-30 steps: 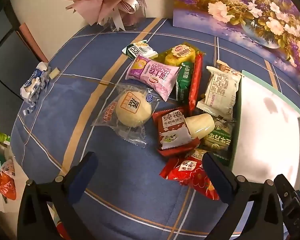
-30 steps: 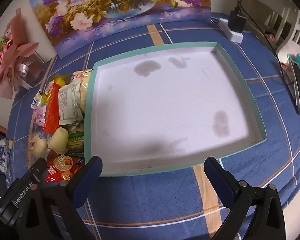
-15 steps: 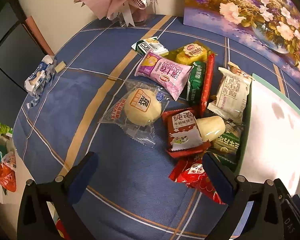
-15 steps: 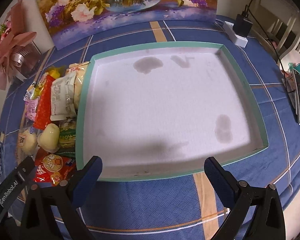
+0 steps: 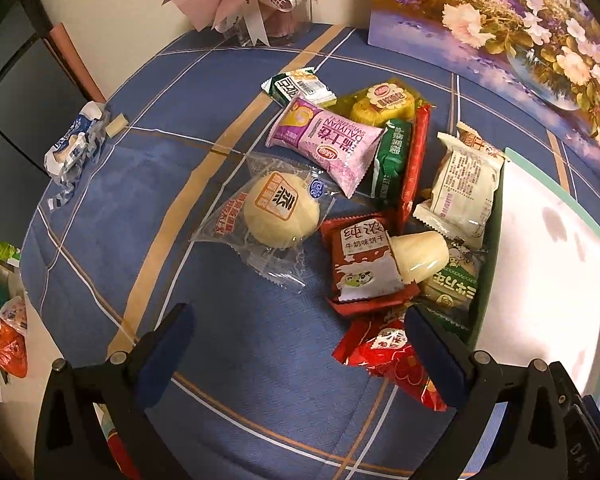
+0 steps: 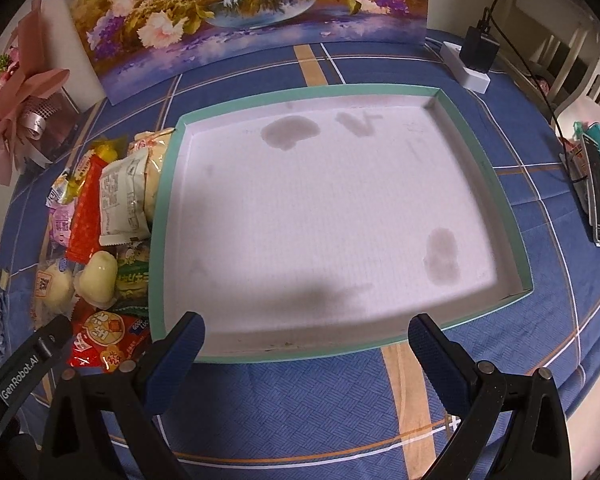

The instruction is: Organize snacks

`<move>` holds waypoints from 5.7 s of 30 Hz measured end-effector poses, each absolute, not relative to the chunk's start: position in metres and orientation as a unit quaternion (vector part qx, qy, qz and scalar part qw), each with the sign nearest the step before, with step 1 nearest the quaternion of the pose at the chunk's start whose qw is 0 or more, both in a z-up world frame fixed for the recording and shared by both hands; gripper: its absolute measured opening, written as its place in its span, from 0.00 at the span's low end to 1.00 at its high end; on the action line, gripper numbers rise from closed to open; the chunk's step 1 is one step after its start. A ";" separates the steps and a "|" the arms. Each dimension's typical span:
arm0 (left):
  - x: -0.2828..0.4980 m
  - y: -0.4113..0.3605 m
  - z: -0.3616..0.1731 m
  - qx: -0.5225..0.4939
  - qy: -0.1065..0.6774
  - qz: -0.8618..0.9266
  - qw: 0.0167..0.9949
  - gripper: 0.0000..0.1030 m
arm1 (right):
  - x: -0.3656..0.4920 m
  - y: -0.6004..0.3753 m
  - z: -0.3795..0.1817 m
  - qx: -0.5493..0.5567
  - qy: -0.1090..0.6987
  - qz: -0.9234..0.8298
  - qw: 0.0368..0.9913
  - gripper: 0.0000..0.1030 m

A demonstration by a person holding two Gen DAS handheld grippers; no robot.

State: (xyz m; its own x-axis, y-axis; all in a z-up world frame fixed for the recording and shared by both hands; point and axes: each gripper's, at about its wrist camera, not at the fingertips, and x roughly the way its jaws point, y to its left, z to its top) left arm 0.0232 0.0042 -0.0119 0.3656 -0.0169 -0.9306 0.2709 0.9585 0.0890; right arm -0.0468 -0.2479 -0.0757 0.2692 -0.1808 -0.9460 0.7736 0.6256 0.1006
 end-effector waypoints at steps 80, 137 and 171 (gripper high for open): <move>0.078 0.110 -0.048 -0.050 0.635 0.009 0.771 1.00 | 0.053 -0.132 -0.086 0.207 0.541 -0.145 0.802 0.91; 0.095 -0.095 -0.090 -0.033 0.659 -0.187 0.728 0.69 | 0.033 -0.165 -0.071 0.272 0.535 -0.121 0.790 0.48; 0.103 -0.038 -0.111 -0.030 0.689 -0.137 0.711 0.40 | 0.055 -0.131 -0.093 0.208 0.586 -0.105 0.776 0.57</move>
State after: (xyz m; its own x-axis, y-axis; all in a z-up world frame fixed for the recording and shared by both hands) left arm 0.1030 -0.0385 -0.1114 0.0121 -0.2356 -0.9718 0.1533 0.9608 -0.2311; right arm 0.0549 -0.1307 -0.0934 0.2907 0.0809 -0.9534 0.4072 0.8912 0.1998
